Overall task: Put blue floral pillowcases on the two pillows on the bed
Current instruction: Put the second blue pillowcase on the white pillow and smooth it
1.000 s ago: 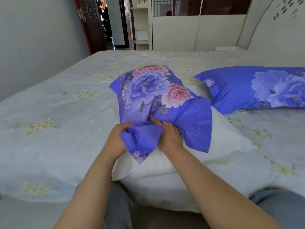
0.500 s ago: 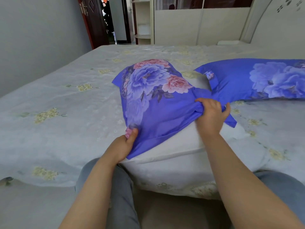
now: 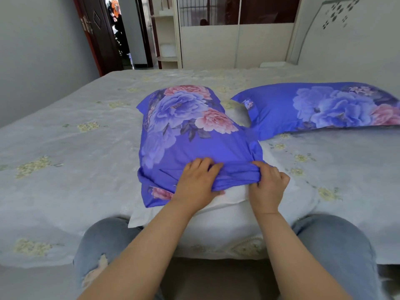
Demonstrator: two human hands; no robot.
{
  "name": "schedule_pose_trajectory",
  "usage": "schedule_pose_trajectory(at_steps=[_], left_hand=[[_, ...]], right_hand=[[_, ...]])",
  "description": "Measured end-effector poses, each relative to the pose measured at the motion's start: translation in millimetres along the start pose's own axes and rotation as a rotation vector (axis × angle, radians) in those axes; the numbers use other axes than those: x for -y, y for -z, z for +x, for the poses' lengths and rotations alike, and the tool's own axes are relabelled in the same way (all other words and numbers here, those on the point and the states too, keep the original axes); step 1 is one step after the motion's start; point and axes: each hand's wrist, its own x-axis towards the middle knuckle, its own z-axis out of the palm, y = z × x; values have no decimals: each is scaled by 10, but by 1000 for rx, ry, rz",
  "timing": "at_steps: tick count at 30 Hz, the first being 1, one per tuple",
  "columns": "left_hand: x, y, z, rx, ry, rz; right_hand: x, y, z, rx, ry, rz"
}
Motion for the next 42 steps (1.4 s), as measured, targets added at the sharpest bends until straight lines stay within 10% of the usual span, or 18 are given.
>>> schedule_pose_trajectory(at_steps=[5, 13, 18, 25, 33, 37, 42], left_hand=[[-158, -173, -11, -220, 28, -68], [-184, -451, -124, -219, 66, 62], [-257, -425, -27, -266, 31, 183], [-185, -468, 48, -311, 67, 284], [-114, -479, 81, -275, 154, 269], [-153, -516, 62, -301, 185, 274], [-41, -420, 62, -224, 156, 205]], right_hand=[[-331, 173, 75, -46, -59, -210], [-207, 462, 399, -89, -20, 449], [-411, 504, 307, -232, -249, 289], [-587, 577, 126, 522, -509, -452], [-625, 768, 168, 117, -51, -146], [-758, 837, 26, 529, -300, -683], [-572, 715, -182, 784, -209, -767]])
